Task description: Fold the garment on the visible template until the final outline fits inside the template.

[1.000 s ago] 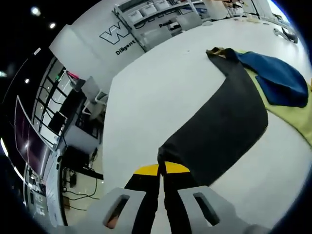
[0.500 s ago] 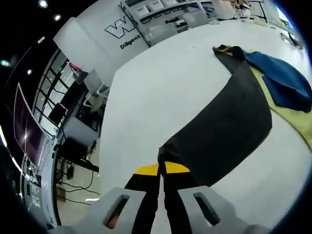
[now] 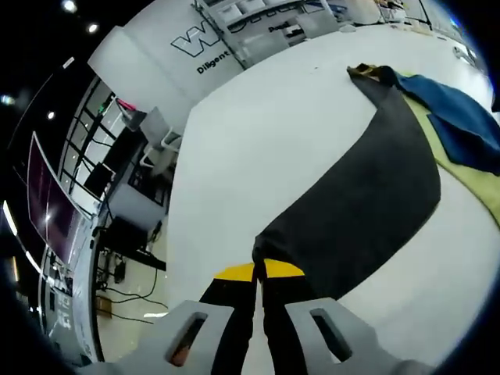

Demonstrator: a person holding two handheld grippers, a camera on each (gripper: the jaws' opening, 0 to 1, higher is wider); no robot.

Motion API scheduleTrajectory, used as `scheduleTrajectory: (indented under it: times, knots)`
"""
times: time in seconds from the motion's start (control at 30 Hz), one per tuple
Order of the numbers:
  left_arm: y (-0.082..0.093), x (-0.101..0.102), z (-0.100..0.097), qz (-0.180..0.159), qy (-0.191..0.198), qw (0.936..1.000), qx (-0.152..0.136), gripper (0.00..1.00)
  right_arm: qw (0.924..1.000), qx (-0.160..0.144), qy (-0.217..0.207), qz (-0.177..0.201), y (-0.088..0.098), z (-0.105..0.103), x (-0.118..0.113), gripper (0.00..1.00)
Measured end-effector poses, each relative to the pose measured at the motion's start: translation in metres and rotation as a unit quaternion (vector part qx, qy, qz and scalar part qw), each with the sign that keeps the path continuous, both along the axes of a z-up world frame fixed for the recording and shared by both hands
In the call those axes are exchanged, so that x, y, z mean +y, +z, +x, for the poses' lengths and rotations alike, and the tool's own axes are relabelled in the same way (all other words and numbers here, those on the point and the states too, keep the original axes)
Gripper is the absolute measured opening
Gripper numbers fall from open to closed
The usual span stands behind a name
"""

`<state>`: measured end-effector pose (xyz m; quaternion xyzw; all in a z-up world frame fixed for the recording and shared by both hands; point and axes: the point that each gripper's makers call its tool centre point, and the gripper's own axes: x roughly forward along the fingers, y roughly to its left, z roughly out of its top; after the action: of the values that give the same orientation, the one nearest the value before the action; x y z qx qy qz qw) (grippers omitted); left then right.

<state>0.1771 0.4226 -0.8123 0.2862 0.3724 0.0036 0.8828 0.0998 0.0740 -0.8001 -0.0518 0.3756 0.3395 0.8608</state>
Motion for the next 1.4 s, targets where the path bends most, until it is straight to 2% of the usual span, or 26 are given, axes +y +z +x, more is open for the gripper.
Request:
scheduleTrajectory:
  times: [0.1,0.17,0.23,0.37,0.5,0.6,0.67,0.73,0.77,0.83,0.93,1.03,1.2,1.27,1.4]
  knots:
    - [0.003,0.008,-0.002,0.009,0.013,0.9999,0.004,0.0,0.9996,-0.009,0.023,-0.013,0.0,0.002,0.013,0.23]
    - [0.005,0.013,-0.002,-0.002,0.029,0.9996,-0.003,0.0,0.9994,-0.01,0.031,-0.014,0.001,0.002,0.02,0.23]
    - [0.006,0.018,-0.003,0.004,0.035,0.9994,-0.007,0.0,0.9992,-0.008,0.037,-0.015,0.0,0.001,0.024,0.23]
    - [0.009,0.026,-0.006,0.011,0.052,0.9985,-0.012,0.0,0.9988,-0.002,0.042,-0.024,-0.006,0.002,0.025,0.24]
    - [0.008,0.033,-0.01,0.024,0.062,0.9977,-0.006,0.0,0.9984,-0.004,0.05,-0.027,-0.007,0.002,0.029,0.24]
    - [0.007,0.032,-0.013,0.014,0.064,0.9978,-0.005,0.0,0.9975,-0.013,0.059,-0.035,-0.008,0.004,0.032,0.24]
    - [0.01,0.023,-0.014,0.017,0.048,0.9987,-0.008,0.0,0.9966,-0.019,0.069,-0.042,-0.009,0.005,0.037,0.24]
    - [0.018,0.005,-0.007,0.002,0.01,0.9992,-0.039,0.0,0.9963,-0.019,0.072,-0.044,-0.01,0.005,0.039,0.23]
    - [0.026,-0.003,-0.006,0.011,-0.009,0.9986,-0.052,0.0,0.9961,-0.019,0.073,-0.046,-0.011,0.005,0.04,0.23]
    - [0.032,-0.015,-0.006,0.029,-0.034,0.9974,-0.056,0.0,0.9961,-0.018,0.074,-0.045,-0.011,0.004,0.04,0.23]
    - [0.034,-0.03,-0.007,-0.007,-0.04,0.9974,-0.06,0.0,0.9961,-0.017,0.075,-0.044,-0.013,0.004,0.042,0.23]
    - [0.032,-0.041,-0.01,-0.009,-0.058,0.9969,-0.052,0.0,0.9958,-0.014,0.076,-0.048,-0.017,0.005,0.043,0.22]
    - [0.023,-0.062,-0.011,-0.049,-0.092,0.9934,-0.048,0.0,0.995,-0.015,0.083,-0.054,-0.019,0.004,0.047,0.22]
    - [0.016,-0.07,-0.014,-0.068,-0.103,0.9917,-0.035,0.0,0.9944,-0.016,0.087,-0.057,-0.019,0.004,0.048,0.22]
    - [0.006,-0.081,-0.016,-0.078,-0.123,0.989,-0.021,0.0,0.9942,-0.016,0.089,-0.058,-0.021,0.005,0.049,0.21]
